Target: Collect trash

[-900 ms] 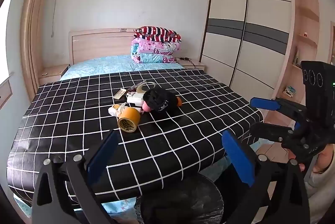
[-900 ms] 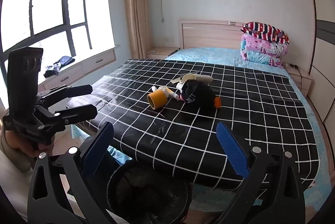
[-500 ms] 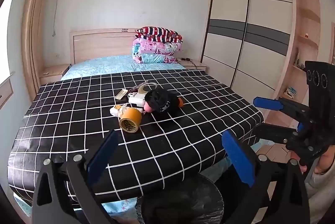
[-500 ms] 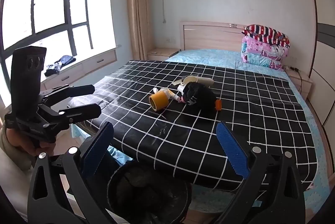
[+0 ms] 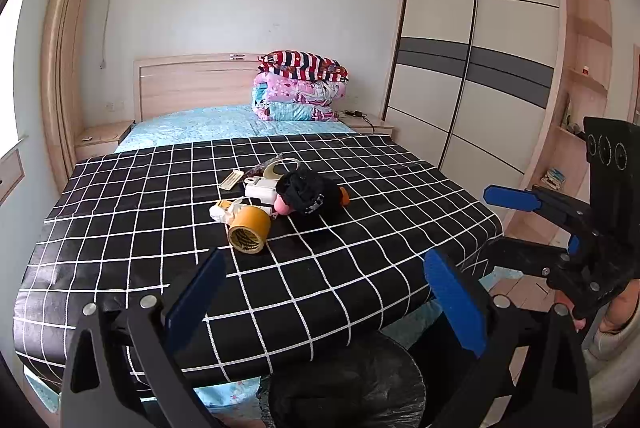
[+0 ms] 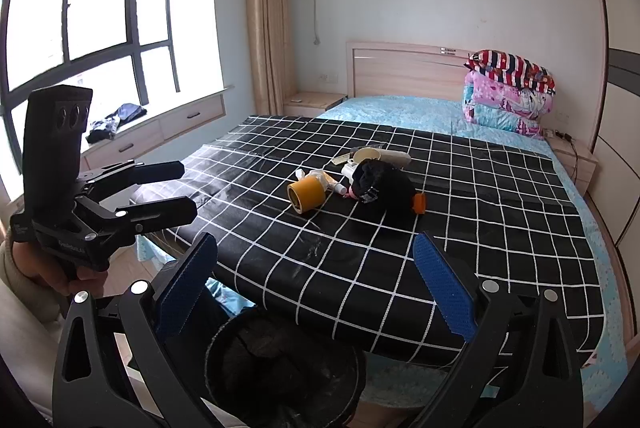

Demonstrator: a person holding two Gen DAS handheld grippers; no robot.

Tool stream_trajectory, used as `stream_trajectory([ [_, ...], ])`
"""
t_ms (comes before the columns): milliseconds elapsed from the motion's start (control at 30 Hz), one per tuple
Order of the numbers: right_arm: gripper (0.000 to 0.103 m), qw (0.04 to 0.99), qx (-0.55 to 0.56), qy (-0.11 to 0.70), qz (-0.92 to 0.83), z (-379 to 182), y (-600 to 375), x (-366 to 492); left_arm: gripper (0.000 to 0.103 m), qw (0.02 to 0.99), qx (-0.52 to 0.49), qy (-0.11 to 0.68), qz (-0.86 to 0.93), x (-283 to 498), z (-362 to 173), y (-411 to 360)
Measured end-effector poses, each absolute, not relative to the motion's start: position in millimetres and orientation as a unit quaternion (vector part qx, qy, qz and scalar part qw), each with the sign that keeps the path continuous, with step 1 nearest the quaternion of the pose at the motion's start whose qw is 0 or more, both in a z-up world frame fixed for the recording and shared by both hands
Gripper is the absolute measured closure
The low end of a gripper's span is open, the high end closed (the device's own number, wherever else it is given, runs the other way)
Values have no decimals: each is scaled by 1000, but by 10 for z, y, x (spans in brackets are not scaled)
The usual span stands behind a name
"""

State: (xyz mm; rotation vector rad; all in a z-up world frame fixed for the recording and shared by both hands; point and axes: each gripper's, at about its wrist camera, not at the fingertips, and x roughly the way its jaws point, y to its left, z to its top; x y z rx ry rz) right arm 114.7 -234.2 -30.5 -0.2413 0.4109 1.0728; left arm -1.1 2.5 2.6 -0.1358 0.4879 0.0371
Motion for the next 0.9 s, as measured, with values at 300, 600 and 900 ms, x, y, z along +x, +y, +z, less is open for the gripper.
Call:
stream_trajectory([
  [300, 4, 833, -114, 189, 508, -270, -2355, 1120, 8, 967, -70, 244, 18, 1, 28, 19],
  [600, 4, 833, -113, 189, 507, -266, -2366, 1125, 8, 966, -75, 245, 19, 8, 10, 43],
  [900, 4, 833, -112, 190, 507, -269, -2373, 1124, 8, 966, -78, 247, 19, 17, -8, 45],
])
